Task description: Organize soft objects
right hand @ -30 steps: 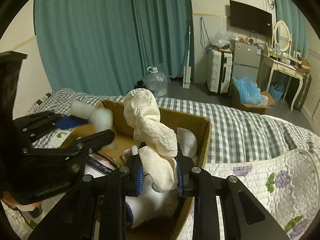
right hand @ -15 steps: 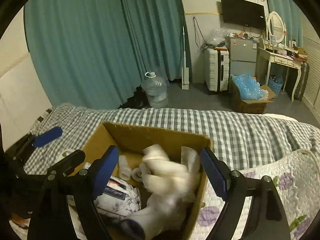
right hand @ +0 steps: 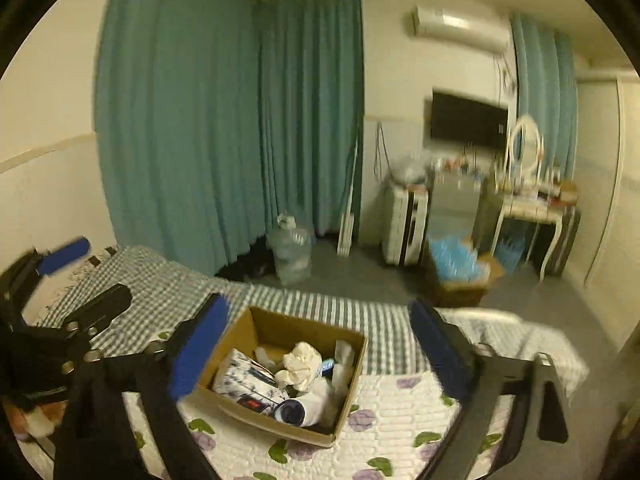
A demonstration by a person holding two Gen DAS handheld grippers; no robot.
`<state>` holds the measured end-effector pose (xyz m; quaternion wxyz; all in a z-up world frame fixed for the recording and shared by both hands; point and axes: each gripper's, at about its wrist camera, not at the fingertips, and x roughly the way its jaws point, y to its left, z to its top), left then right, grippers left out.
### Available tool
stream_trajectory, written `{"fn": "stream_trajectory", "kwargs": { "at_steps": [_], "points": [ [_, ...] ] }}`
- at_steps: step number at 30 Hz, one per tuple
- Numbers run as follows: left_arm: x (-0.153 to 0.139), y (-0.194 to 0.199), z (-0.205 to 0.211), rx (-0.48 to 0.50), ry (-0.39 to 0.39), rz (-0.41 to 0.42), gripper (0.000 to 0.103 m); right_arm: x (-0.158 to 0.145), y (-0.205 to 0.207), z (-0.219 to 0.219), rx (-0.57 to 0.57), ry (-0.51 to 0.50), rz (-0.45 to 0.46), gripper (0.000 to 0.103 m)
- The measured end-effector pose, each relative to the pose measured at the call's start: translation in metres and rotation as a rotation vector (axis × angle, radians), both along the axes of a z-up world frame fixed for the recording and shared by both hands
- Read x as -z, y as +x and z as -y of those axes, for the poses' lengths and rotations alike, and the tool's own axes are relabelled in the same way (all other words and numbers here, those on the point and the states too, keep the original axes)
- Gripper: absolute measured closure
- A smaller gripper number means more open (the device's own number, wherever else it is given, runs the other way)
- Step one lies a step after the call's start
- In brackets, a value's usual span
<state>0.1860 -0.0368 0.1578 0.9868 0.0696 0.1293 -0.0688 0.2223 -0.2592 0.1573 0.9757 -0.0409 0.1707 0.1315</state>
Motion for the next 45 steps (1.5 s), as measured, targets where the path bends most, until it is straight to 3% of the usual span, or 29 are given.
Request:
{"fn": "stream_trajectory", "kwargs": {
  "at_steps": [5,13,19,28,33,45],
  "points": [
    [-0.031,-0.072,-0.009,-0.027,-0.029,0.154,0.004,-0.021,-0.070,0.002,0.000,0.011,0.117,0.001],
    [-0.007,-0.106,-0.026,-0.071,-0.097,0.184,0.004,0.009,-0.123,0.016,-0.012,0.086,0.193,0.000],
    [0.038,-0.100,-0.031,-0.089,-0.094,0.145,0.004,0.065,-0.104,0.015,-0.020,0.152,0.150,0.000],
    [0.106,-0.083,-0.026,-0.139,-0.080,0.045,0.004,0.153,-0.071,-0.006,0.016,0.111,0.037,0.000],
    [0.124,-0.078,-0.019,-0.147,-0.037,0.014,0.004,0.166,-0.062,-0.007,0.019,0.101,0.003,0.000],
    [0.136,-0.073,-0.027,-0.144,-0.061,-0.047,0.004,0.170,-0.058,-0.014,0.034,0.079,-0.005,0.000]
  ]
}}
